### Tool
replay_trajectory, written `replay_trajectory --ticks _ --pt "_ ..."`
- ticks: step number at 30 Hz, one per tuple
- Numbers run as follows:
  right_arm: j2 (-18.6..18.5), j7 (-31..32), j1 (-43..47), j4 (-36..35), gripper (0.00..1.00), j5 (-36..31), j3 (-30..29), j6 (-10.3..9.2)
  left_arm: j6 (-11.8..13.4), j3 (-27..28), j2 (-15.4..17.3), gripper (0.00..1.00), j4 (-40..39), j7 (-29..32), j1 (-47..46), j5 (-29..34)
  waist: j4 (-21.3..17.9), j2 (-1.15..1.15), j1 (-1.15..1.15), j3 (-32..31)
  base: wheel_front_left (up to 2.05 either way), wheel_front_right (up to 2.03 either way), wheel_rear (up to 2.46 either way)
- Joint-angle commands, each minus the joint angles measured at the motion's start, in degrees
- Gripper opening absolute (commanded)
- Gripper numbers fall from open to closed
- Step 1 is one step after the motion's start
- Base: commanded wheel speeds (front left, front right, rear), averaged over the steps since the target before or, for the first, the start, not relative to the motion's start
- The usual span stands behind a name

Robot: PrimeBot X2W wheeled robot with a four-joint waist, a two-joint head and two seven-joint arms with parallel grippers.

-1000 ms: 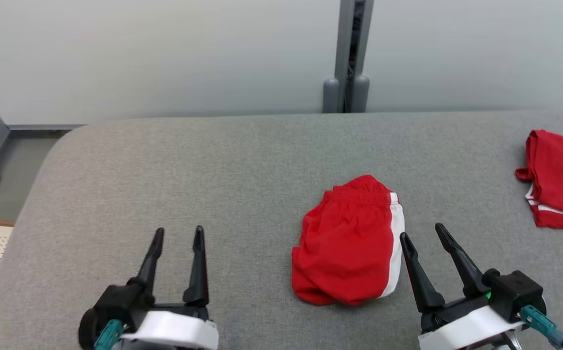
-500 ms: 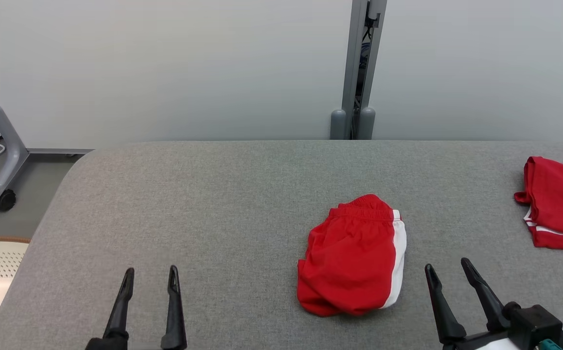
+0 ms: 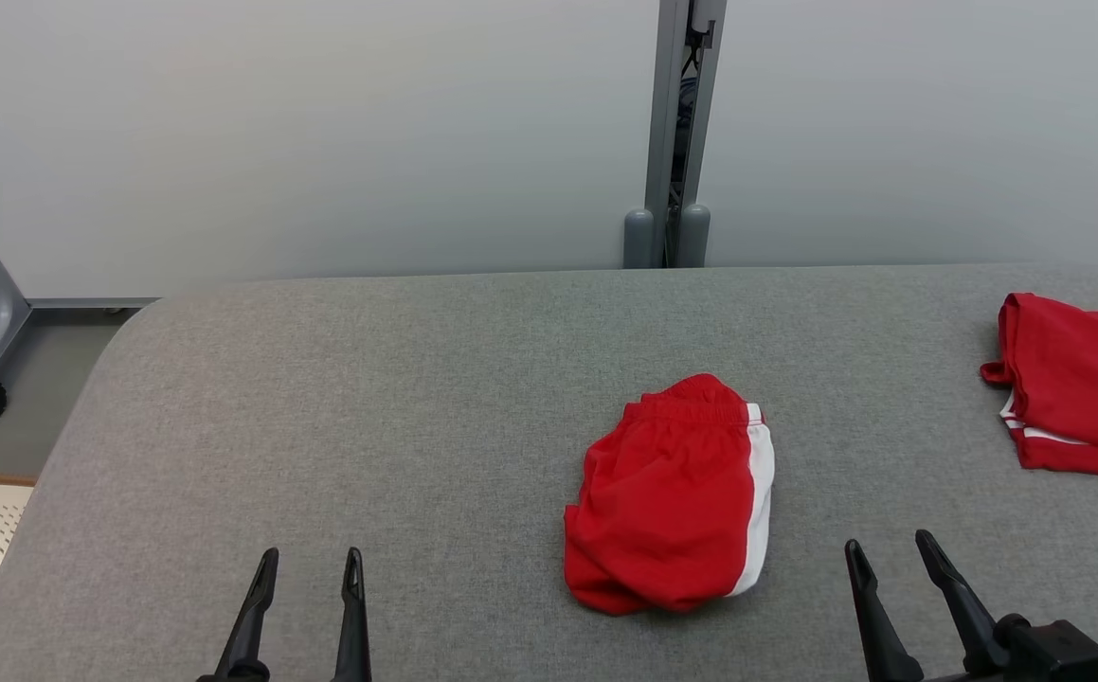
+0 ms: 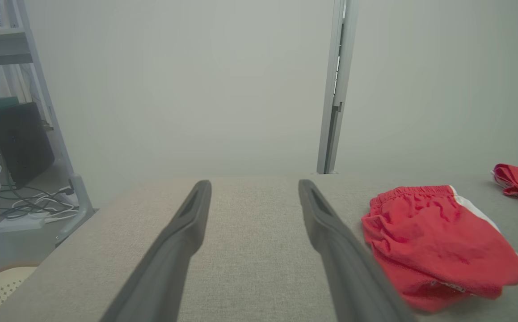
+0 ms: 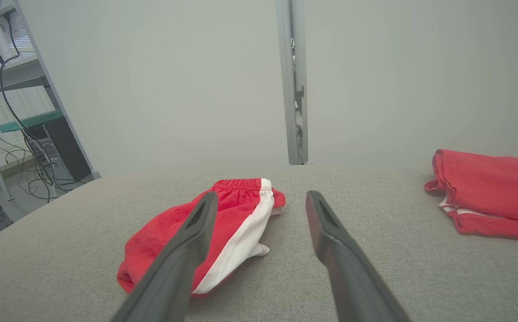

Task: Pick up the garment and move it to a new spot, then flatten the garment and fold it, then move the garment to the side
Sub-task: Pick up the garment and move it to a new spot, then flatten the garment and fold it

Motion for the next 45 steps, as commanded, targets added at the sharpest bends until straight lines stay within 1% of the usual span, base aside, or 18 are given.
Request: replay_trajectory --ticks 1,13,23,34,37,40,45 --pt "-0.1 -0.1 -0.4 -0.3 1.0 0.4 -0.2 -0.02 -0.1 -0.2 0.2 1.0 0.4 -0.2 0.6 0.3 -0.3 0.0 0.0 0.0 0.0 0.0 0.0" --pt "-0.1 -0.1 -0.8 0.1 1.0 0.8 0.0 -0.02 0.5 -2.0 0.2 1.0 1.4 -0.2 0.3 0.0 -0.3 0.0 0.0 -0.3 0.0 0.0 0.0" --pt "-0.1 -0.1 -1.3 0.1 1.0 1.1 0.1 -0.02 1.2 -1.1 0.2 1.0 1.1 -0.2 -0.3 0.0 -1.2 0.0 0.0 0.3 0.0 0.0 0.0" --pt "-0.1 -0.1 -2.1 0.4 1.0 1.2 0.7 -0.02 -0.2 -1.5 0.2 1.0 2.0 -0.2 -1.1 1.0 -2.6 0.0 0.0 0.9 0.0 0.0 0.0" --pt "-0.2 -0.1 -2.3 0.6 1.0 0.8 1.1 -0.02 -0.9 -1.5 0.2 1.0 4.7 -0.2 -2.0 0.4 -3.7 0.0 0.0 1.5 0.0 0.0 0.0" --pt "-0.2 -0.1 -2.9 0.7 1.0 0.3 1.0 -0.02 -1.7 -1.9 0.1 1.0 8.9 0.0 -4.8 -0.6 -5.1 0.0 0.0 2.4 0.0 0.0 0.0" --pt "-0.2 -0.1 -3.6 0.9 1.0 -0.2 1.2 -0.02 -4.1 -3.8 0.5 1.0 12.3 2.6 -13.8 0.4 -7.9 0.0 0.0 4.3 0.0 0.0 0.0"
